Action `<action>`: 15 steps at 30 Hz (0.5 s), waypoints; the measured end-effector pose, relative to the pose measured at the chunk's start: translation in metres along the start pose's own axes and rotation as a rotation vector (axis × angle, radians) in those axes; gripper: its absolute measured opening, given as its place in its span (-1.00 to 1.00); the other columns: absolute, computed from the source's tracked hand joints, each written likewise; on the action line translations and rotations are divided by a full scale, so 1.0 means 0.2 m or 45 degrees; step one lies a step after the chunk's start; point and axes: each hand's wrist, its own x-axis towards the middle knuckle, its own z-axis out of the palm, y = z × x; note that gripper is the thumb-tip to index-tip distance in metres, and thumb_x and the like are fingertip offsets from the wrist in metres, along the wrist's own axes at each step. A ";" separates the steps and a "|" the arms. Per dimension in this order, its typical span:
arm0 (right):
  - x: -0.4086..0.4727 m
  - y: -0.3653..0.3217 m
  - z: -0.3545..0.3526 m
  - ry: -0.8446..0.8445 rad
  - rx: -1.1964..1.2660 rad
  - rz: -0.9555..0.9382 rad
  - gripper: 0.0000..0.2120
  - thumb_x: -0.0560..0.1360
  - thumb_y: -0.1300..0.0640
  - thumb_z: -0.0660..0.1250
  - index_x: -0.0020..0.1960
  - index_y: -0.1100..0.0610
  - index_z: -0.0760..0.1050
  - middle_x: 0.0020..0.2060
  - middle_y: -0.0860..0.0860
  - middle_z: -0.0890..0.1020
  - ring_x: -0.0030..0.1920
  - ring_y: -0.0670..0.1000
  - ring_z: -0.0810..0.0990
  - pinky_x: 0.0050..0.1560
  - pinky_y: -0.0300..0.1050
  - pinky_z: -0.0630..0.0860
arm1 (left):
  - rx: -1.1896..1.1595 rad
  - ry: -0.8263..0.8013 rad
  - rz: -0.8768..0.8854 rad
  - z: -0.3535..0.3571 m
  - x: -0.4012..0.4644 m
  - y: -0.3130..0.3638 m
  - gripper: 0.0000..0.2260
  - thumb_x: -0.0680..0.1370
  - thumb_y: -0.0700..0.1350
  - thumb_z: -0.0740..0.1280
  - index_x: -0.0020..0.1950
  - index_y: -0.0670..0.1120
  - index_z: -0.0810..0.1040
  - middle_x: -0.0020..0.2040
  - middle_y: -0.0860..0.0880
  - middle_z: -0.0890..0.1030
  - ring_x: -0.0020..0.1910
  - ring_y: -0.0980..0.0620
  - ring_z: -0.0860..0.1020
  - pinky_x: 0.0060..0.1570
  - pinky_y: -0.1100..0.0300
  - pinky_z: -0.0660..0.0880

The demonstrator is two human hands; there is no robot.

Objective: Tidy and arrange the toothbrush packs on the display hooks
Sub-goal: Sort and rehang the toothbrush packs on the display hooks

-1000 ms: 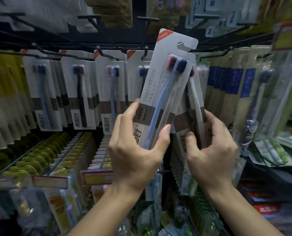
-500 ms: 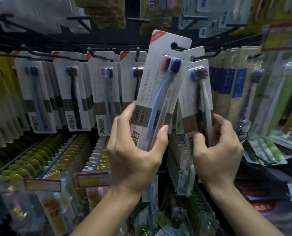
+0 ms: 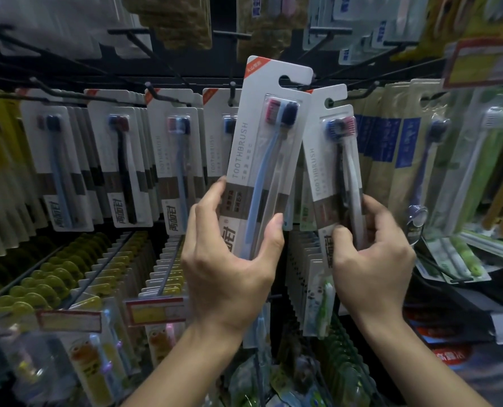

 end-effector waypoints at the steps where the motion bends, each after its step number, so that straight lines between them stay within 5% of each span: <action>1: 0.00 0.00 0.00 0.001 0.001 0.000 -0.49 0.46 0.04 0.34 0.40 0.10 0.55 0.08 0.01 0.68 0.12 0.06 0.64 0.15 -0.10 0.54 | 0.000 0.001 -0.003 0.00 0.00 0.00 -0.37 0.50 0.08 0.54 0.44 -0.24 0.51 0.27 0.05 0.54 0.28 0.15 0.52 0.35 0.43 0.38; 7: 0.03 0.02 -0.01 0.028 -0.009 0.012 -0.48 0.46 0.03 0.33 0.40 0.09 0.55 0.04 0.01 0.68 0.04 0.09 0.65 0.11 0.03 0.60 | 0.005 -0.007 -0.009 0.01 0.00 0.00 -0.37 0.50 0.08 0.54 0.45 -0.23 0.50 0.28 0.06 0.53 0.29 0.18 0.51 0.35 0.44 0.38; 11: 0.04 0.02 -0.02 0.032 0.000 0.026 -0.48 0.46 0.02 0.34 0.41 0.09 0.54 0.04 0.01 0.68 0.03 0.07 0.65 0.09 -0.06 0.56 | 0.012 -0.011 -0.016 0.01 -0.01 0.00 -0.37 0.50 0.08 0.55 0.45 -0.22 0.49 0.28 0.05 0.53 0.29 0.17 0.51 0.34 0.44 0.38; 15: 0.04 0.01 -0.01 0.009 0.025 0.063 -0.47 0.49 -0.01 0.37 0.44 0.06 0.53 0.10 0.00 0.70 0.06 0.10 0.68 0.18 0.10 0.61 | 0.026 -0.027 -0.021 0.01 -0.03 0.01 -0.36 0.50 0.09 0.54 0.46 -0.21 0.48 0.28 0.06 0.51 0.30 0.22 0.47 0.35 0.49 0.33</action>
